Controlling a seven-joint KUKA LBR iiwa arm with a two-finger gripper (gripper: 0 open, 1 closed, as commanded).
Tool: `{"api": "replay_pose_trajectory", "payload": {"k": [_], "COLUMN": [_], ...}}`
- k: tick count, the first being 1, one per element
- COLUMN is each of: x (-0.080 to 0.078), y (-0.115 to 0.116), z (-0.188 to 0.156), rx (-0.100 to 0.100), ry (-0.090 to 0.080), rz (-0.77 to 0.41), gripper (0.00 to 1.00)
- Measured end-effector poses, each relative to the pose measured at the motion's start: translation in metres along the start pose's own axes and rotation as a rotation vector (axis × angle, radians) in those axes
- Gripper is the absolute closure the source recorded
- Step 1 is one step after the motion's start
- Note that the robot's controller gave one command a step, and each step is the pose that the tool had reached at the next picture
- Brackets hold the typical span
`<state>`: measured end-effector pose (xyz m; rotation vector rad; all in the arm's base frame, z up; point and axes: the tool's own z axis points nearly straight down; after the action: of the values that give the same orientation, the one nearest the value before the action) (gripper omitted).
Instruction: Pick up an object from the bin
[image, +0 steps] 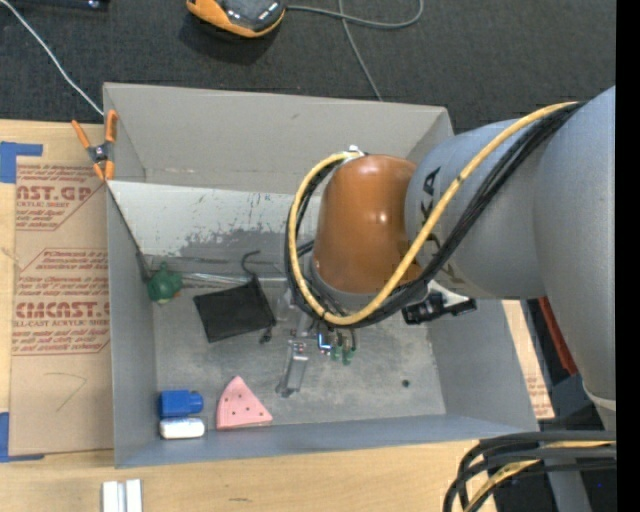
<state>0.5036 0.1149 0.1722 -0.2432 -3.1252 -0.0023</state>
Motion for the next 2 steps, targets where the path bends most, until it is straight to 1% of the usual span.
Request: {"api": "replay_pose_trajectory", "payload": {"k": [1, 2], "x": [-0.054, -0.041], "y": [-0.066, 0.026], "z": [-0.074, -0.016], "rx": [0.001, -0.002], "ry": [-0.019, -0.003], "rz": [-0.048, 0.094], "gripper": [0.0, 0.0]}}
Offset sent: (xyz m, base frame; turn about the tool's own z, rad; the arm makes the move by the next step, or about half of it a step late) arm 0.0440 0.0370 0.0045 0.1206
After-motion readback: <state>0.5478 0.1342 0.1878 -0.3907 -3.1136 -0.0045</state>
